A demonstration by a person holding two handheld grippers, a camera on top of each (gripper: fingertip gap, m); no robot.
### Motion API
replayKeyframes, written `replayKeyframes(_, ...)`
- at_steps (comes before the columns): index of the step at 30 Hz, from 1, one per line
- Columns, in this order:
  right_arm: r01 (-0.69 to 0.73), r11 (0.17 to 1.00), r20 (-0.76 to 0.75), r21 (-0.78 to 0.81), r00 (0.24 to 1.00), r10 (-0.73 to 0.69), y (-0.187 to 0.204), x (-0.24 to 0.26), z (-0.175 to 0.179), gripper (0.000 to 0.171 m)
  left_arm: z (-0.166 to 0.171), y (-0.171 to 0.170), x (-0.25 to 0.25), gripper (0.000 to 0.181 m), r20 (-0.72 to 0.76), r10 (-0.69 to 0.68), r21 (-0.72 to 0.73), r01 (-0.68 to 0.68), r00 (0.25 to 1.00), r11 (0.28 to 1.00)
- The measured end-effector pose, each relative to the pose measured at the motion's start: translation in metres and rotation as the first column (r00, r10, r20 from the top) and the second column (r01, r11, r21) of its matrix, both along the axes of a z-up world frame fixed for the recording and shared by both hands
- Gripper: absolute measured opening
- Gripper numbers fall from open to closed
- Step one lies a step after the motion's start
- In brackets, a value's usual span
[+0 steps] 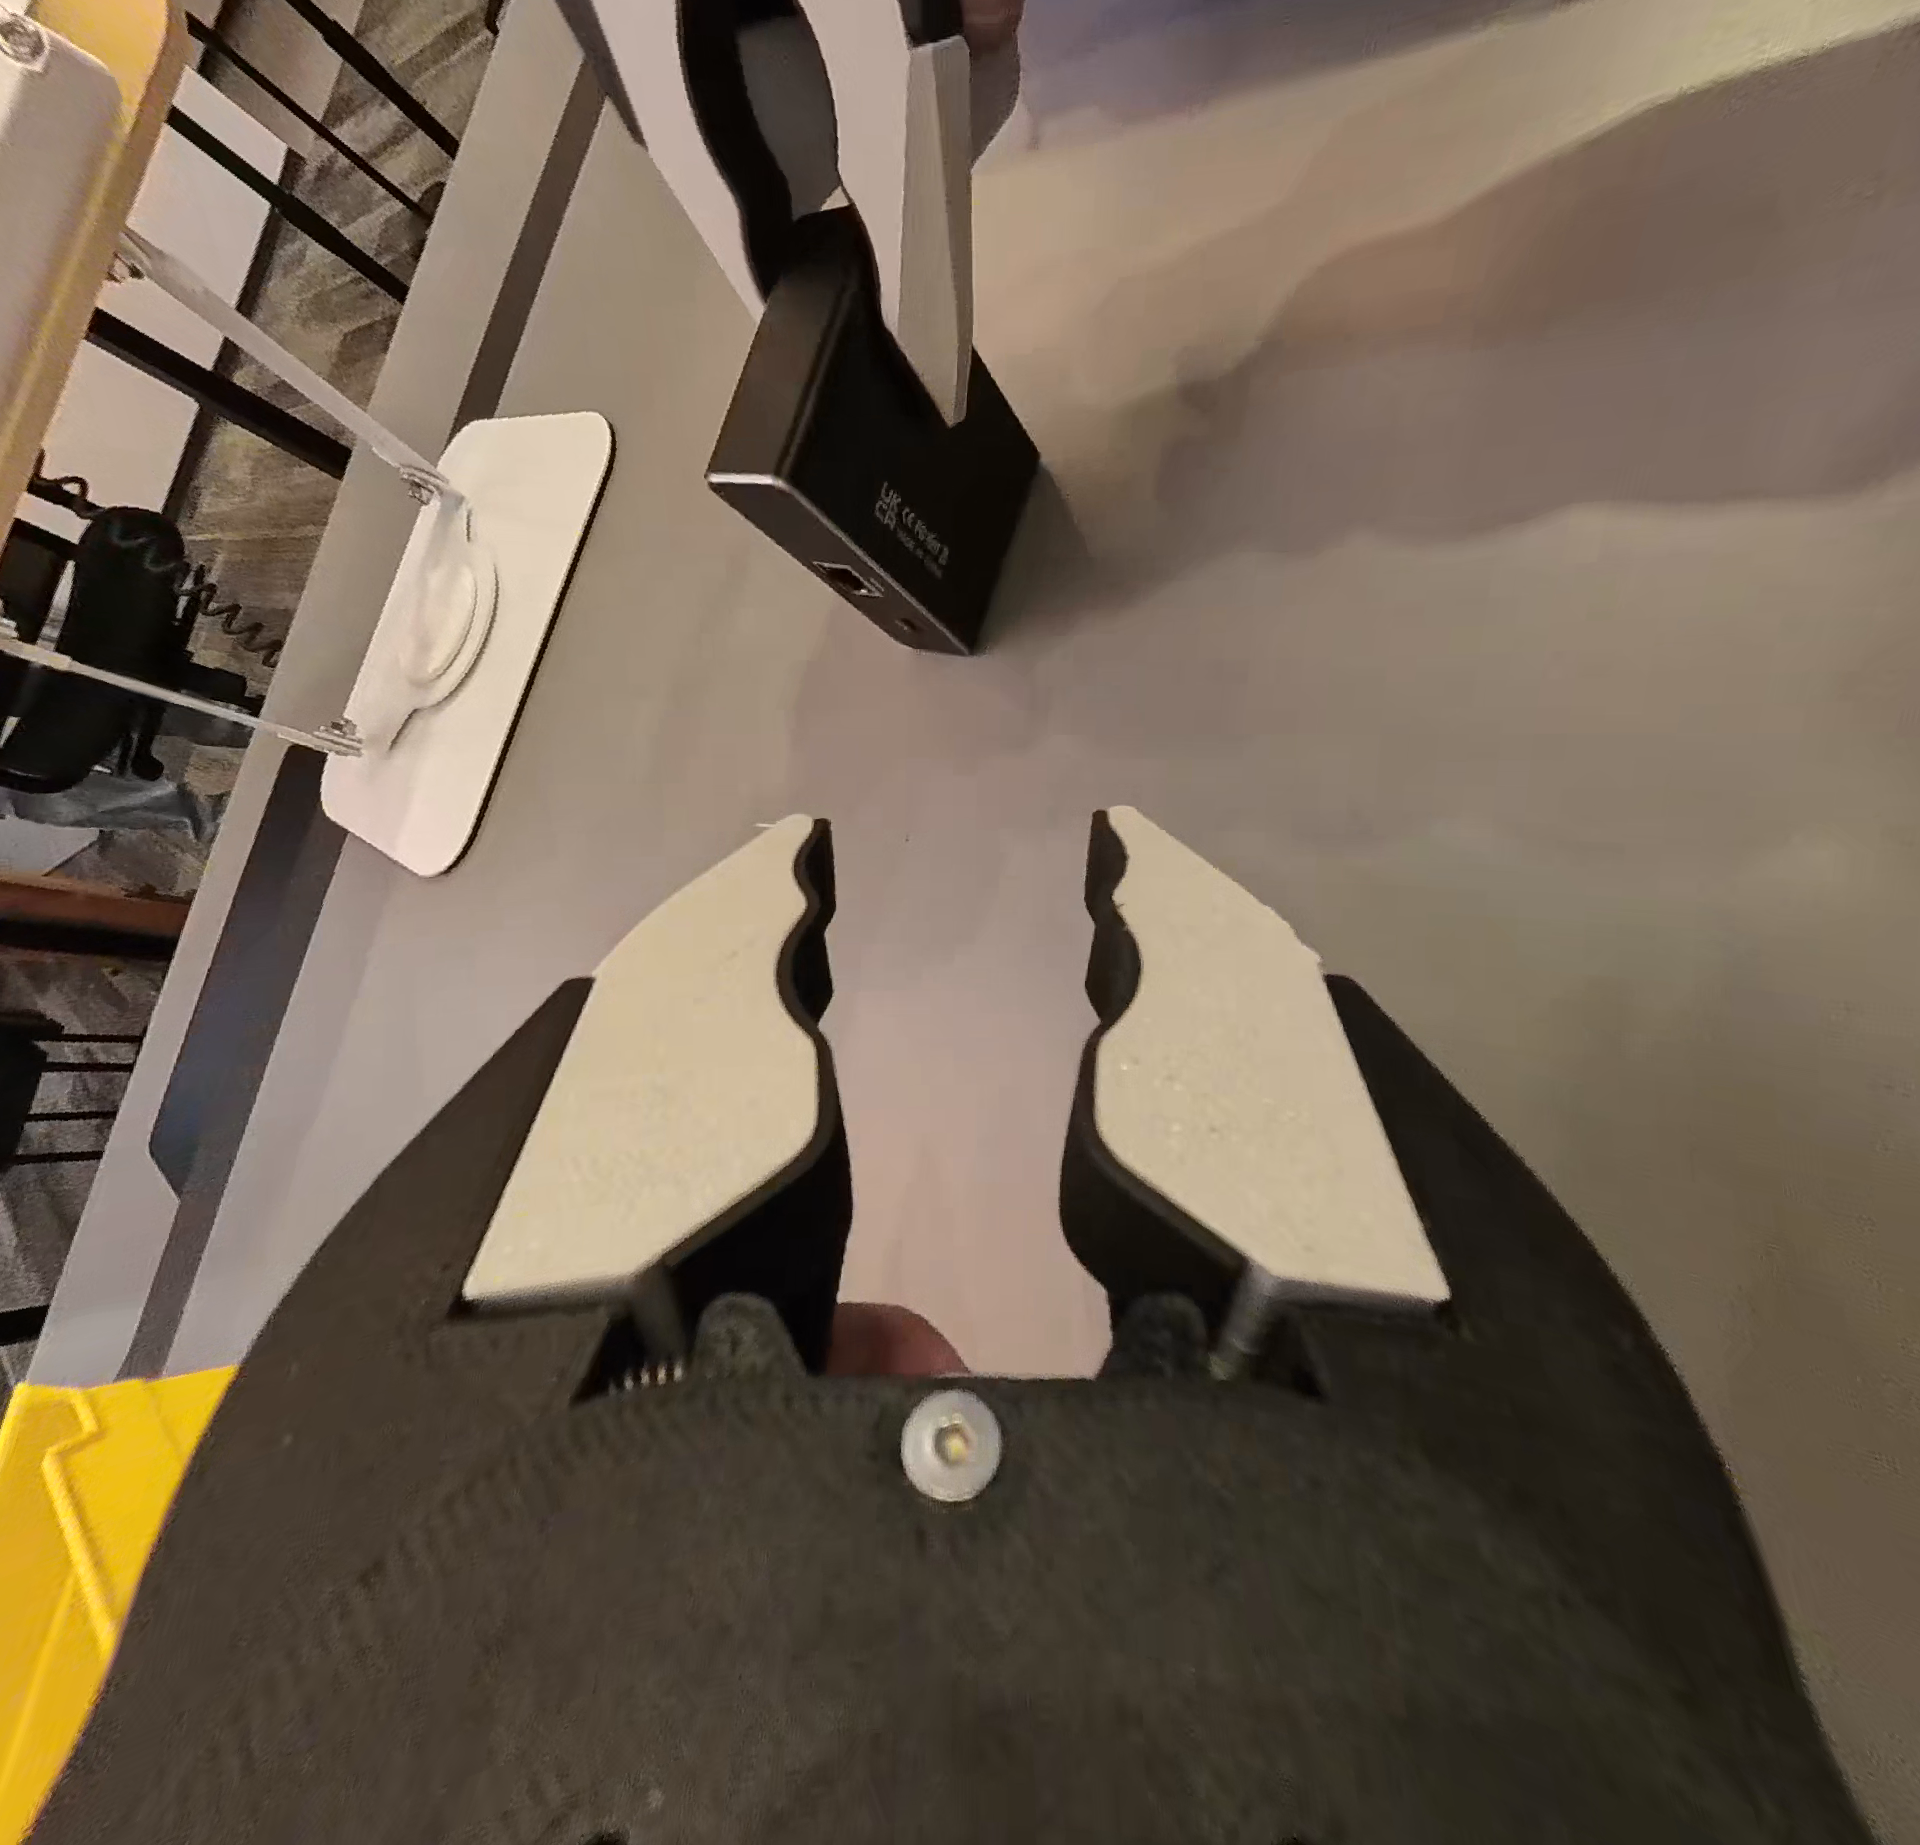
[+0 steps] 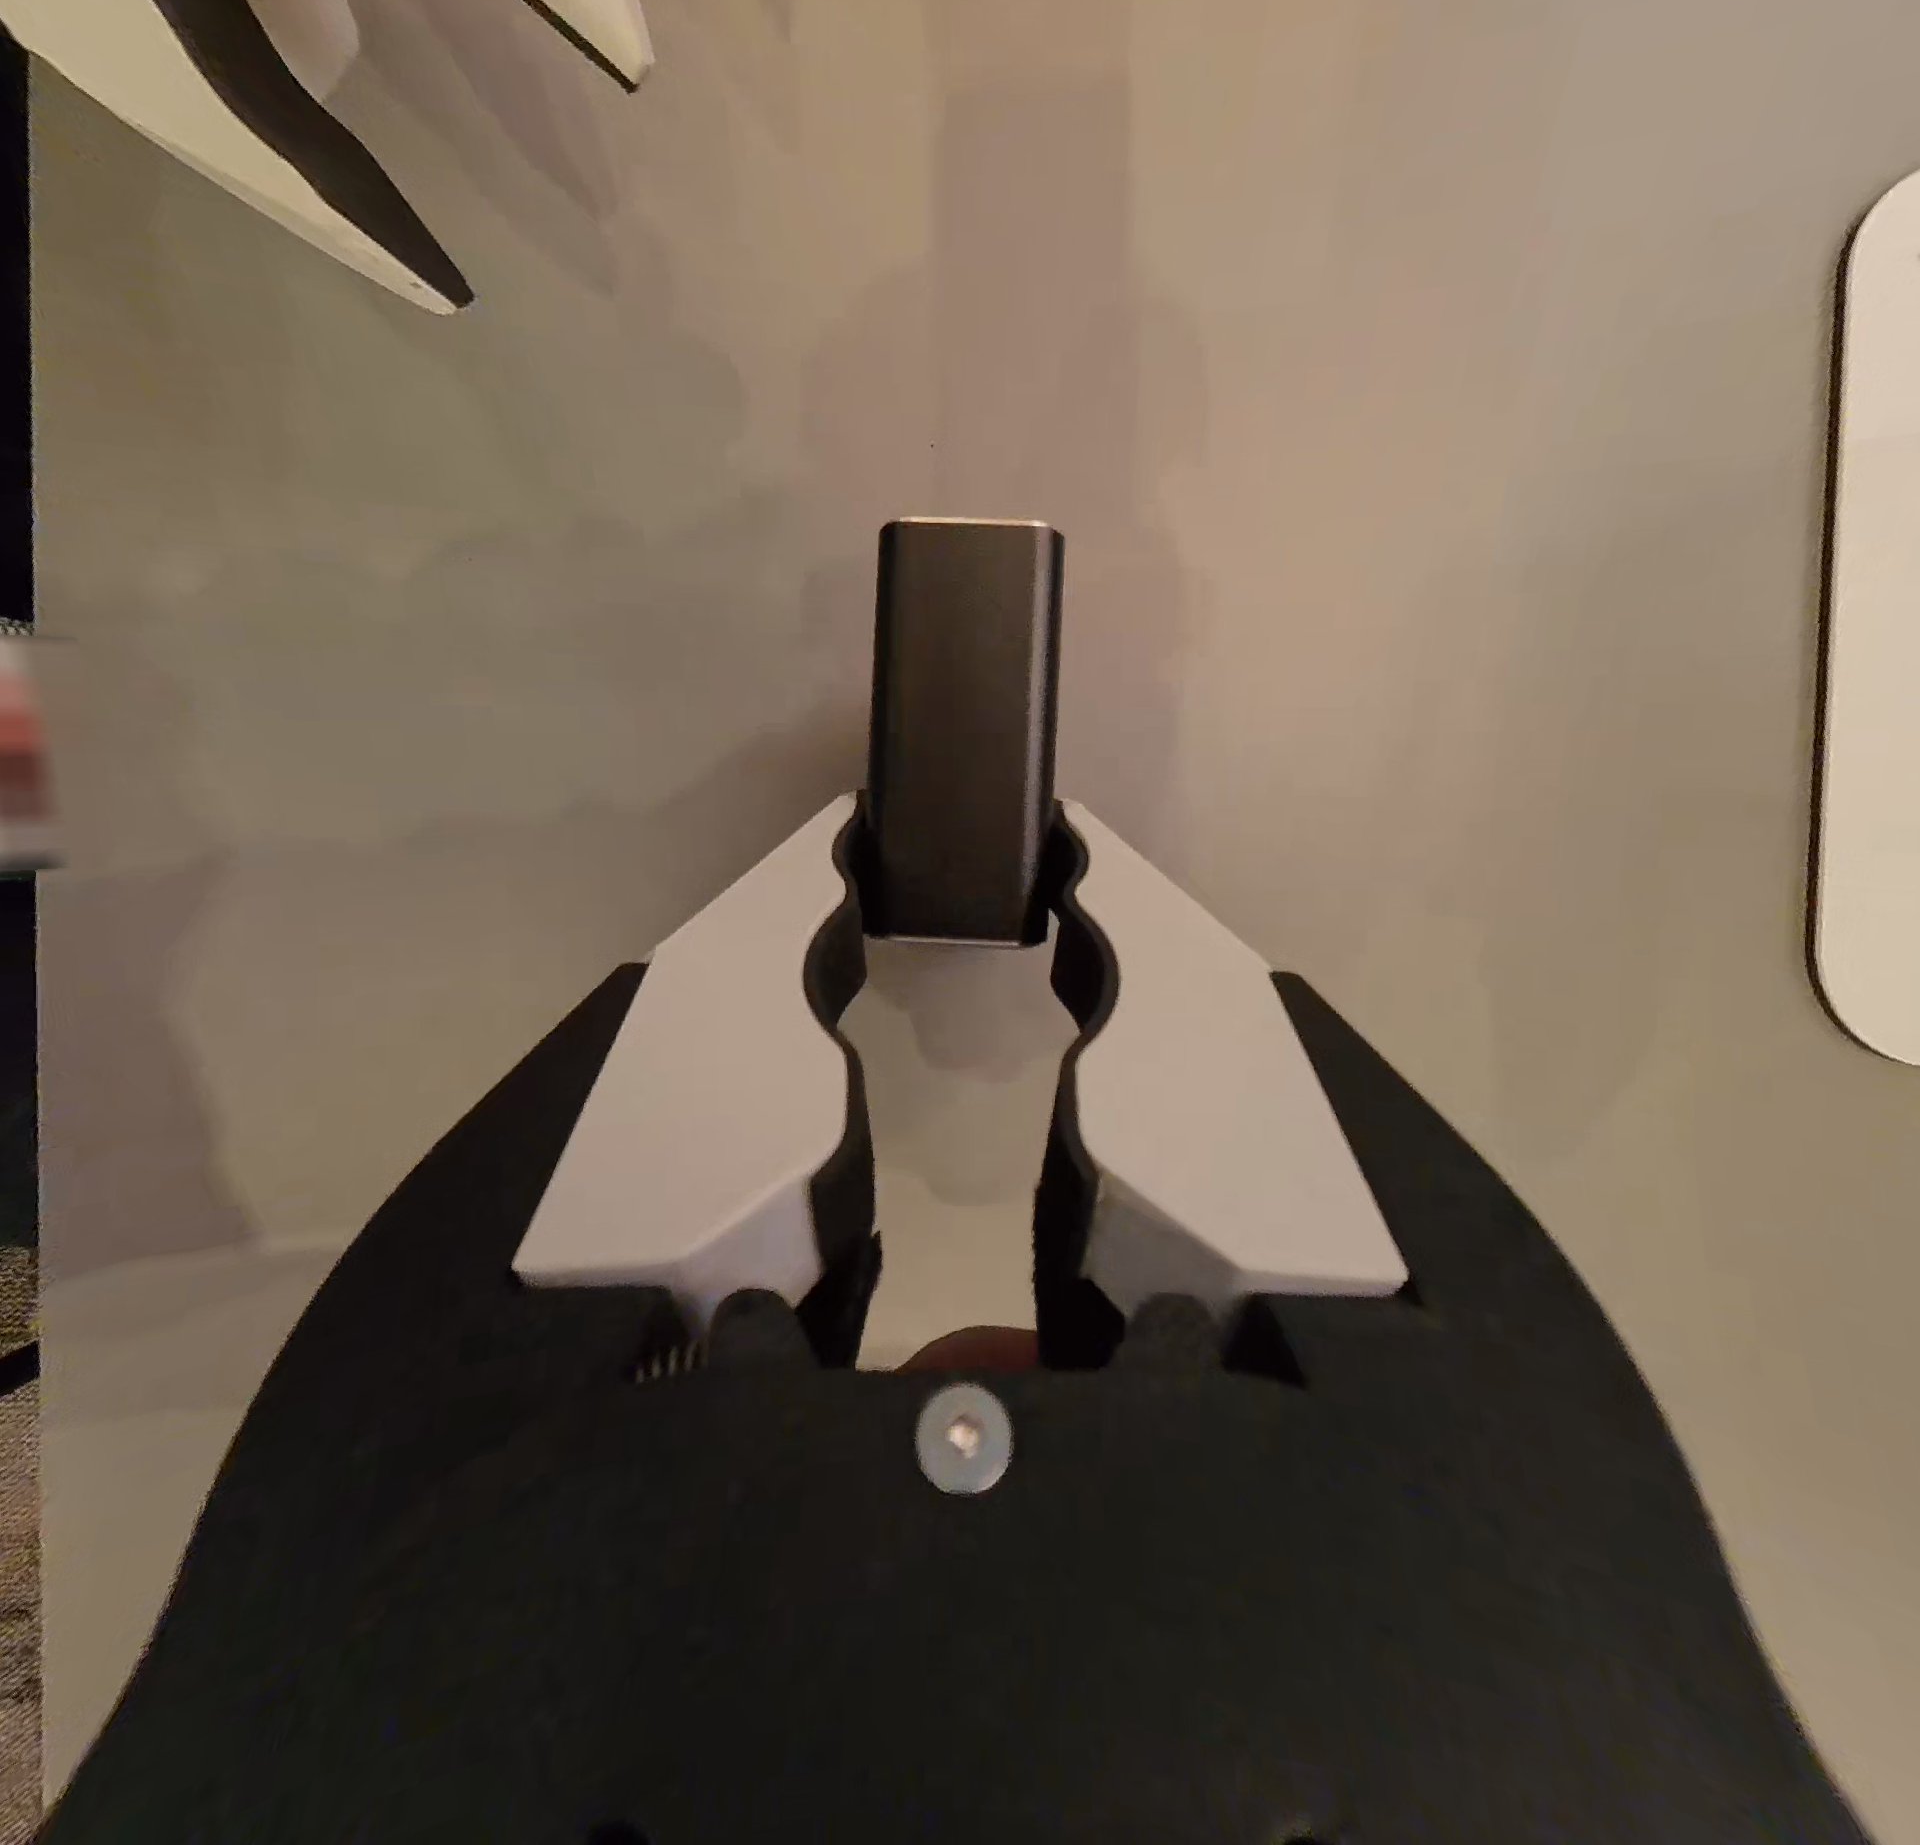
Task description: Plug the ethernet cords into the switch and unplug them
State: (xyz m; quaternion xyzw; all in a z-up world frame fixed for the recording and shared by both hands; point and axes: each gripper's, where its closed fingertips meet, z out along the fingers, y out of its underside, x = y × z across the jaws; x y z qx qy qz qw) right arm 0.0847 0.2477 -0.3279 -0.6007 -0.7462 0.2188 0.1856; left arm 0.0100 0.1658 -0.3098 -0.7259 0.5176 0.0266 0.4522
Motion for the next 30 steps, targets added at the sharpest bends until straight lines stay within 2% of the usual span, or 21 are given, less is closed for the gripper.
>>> replayKeyframes(3,0.009,1.000,0.022,0.027,1.000,-0.010,0.004,0.001,0.000,0.029,-0.002,0.000,0.002,0.048,-0.005,-0.006,-0.004,0.006,1.000,1.000)
replayKeyframes(11,-0.013,0.998,0.095,0.059,0.995,0.008,0.005,0.000,-0.003,0.044,-0.004,-0.001,0.005,0.051,-0.006,-0.005,-0.015,0.005,1.000,1.000)
replayKeyframes(16,-0.008,0.997,0.082,0.081,0.997,0.001,0.006,0.001,0.002,0.054,0.001,-0.001,0.007,0.057,0.012,-0.001,-0.010,0.001,1.000,1.000)
replayKeyframes(19,0.018,0.993,0.052,0.120,0.998,-0.025,0.011,0.002,0.013,0.062,0.011,-0.002,0.005,0.066,0.023,0.006,0.006,-0.006,1.000,1.000)
replayKeyframes(21,0.028,0.989,0.018,0.142,0.999,-0.031,0.012,0.004,0.021,0.065,0.032,-0.002,-0.003,0.071,0.019,0.012,0.057,-0.013,1.000,0.998)
replayKeyframes(25,0.061,0.980,-0.068,0.188,0.996,-0.049,0.010,0.007,0.037,0.070,0.086,-0.001,-0.044,0.070,0.061,0.101,0.153,-0.110,0.993,0.982)
replayKeyframes(30,0.128,0.954,-0.183,0.270,0.980,-0.080,0.006,0.009,0.063,0.068,0.121,0.000,-0.151,0.057,-0.040,0.307,0.268,-0.285,0.951,0.920)
